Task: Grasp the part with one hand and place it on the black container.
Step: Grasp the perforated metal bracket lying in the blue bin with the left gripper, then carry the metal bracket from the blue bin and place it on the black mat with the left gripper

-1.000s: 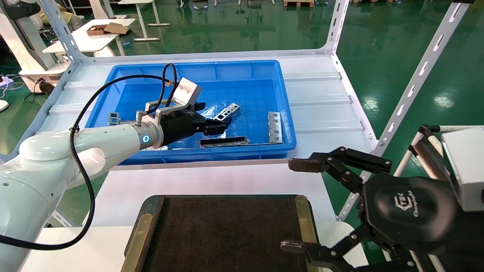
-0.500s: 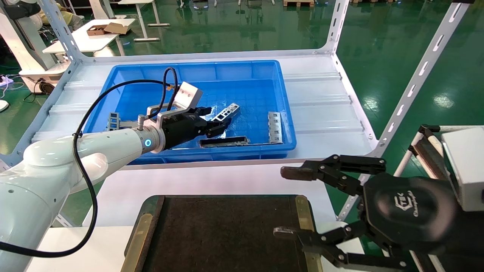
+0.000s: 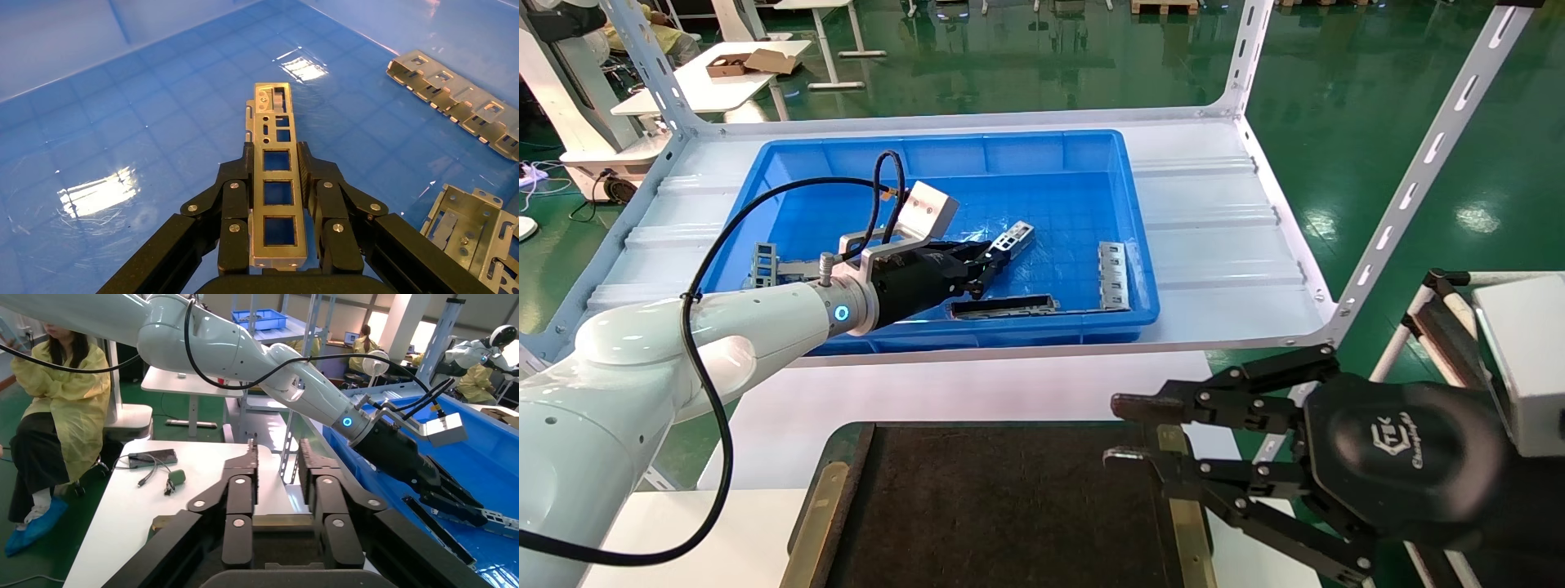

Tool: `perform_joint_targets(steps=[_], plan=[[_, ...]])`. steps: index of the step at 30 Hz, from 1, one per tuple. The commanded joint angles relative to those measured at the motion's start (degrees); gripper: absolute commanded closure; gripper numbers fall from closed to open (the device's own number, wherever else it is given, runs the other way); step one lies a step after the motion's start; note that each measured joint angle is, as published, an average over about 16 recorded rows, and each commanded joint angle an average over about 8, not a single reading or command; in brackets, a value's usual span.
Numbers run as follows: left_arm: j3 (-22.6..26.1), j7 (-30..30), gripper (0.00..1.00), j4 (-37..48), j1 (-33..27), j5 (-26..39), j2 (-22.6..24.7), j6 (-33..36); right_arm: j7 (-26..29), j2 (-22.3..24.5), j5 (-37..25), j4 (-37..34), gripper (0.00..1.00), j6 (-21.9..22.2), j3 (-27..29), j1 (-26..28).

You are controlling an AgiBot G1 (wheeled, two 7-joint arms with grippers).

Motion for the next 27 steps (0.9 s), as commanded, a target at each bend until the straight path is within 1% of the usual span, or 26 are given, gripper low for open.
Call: perform_joint_targets(steps=[1, 9, 21, 24, 27], plan=[[0.3, -0.1, 1.00, -0.1, 0.1, -0.2, 0.0, -0.1, 0.0, 0.0, 0.0, 0.0, 1.00, 0.0, 0.0, 0.0], [0.8, -0.5, 1.00, -0.4, -0.5, -1.7, -0.1, -0.6, 0.0, 0.0, 0.0, 0.0, 1.00, 0.0, 0.0, 0.0], [-0.7, 0.7, 1.00, -0.5, -4.2, -6.0, -0.7, -1.6, 0.0, 0.0, 0.1, 0.0, 1.00, 0.0, -0.1, 0.0], [-1.2, 0.9, 1.00, -0.8, -4.8, -7.0, -1.3, 0.8, 0.0, 0.0, 0.1, 0.0, 1.00, 0.0, -0.1, 0.0], [-1.9, 1.3, 1.00, -1.5, -4.8, -8.5, -2.6, 6.5, -0.1, 0.0, 0.1, 0.0, 1.00, 0.0, -0.1, 0.0]])
